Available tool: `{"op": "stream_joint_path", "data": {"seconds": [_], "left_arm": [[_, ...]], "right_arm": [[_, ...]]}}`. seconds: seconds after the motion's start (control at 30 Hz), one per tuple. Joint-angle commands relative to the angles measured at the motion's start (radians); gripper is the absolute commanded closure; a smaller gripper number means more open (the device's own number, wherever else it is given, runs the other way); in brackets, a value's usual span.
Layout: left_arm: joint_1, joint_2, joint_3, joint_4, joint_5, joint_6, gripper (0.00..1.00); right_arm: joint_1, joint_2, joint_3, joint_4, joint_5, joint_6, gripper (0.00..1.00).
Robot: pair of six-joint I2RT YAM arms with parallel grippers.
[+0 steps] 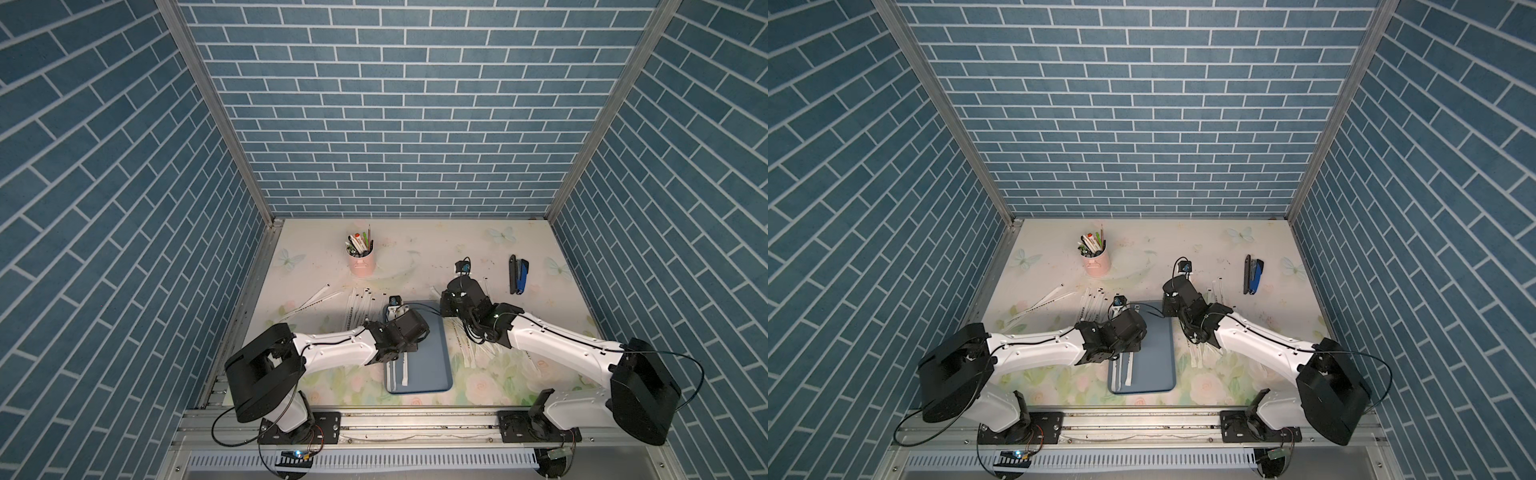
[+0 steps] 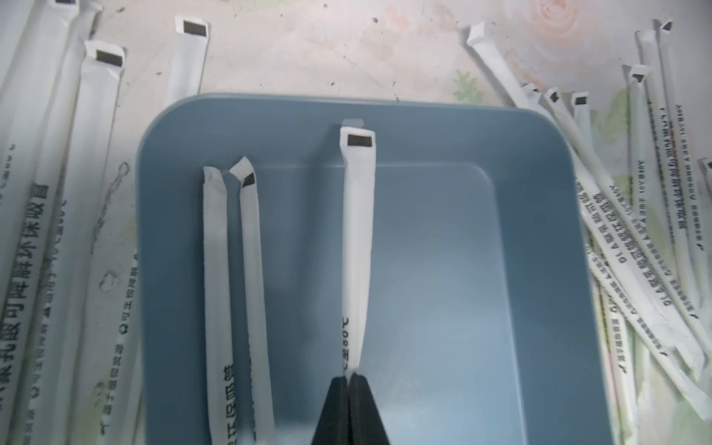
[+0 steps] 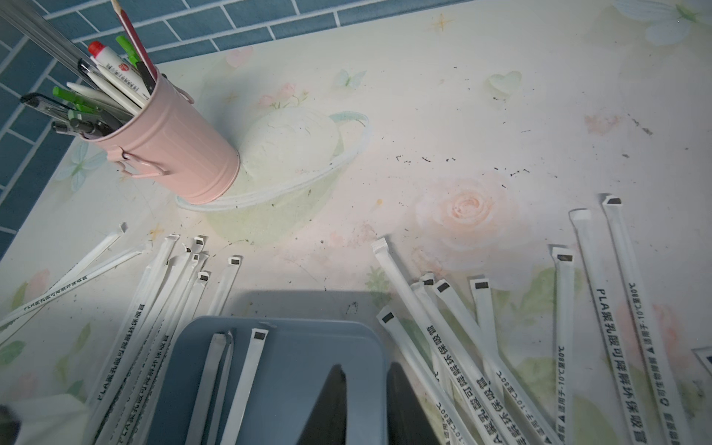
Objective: Put the straws into the storage box
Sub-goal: Place the straw in the storage box.
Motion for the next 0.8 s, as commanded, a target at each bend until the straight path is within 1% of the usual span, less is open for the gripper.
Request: {"op": "stream_joint_path", "data": {"seconds": [0.0,0.3,0.77], "left_arm": [[-0.002,0.027,-0.026,0.03,-0.035,-0.016,1.0],[0.001,0.001,-0.064,0.03,-0.05,-0.034,1.0],[0.017,0.022,-0.089,0.048,-0.051,-0.023,0.99]], "right_arm": [[-0.003,-0.021,-0.014,-0.014,0.008,-0.02,0.79],[-0.003,-0.01,-0.01,-0.01,-0.003,-0.019,0.79],[-0.003,-0.007,-0.012,-0.008,-0.011,-0.017,0.79]]}}
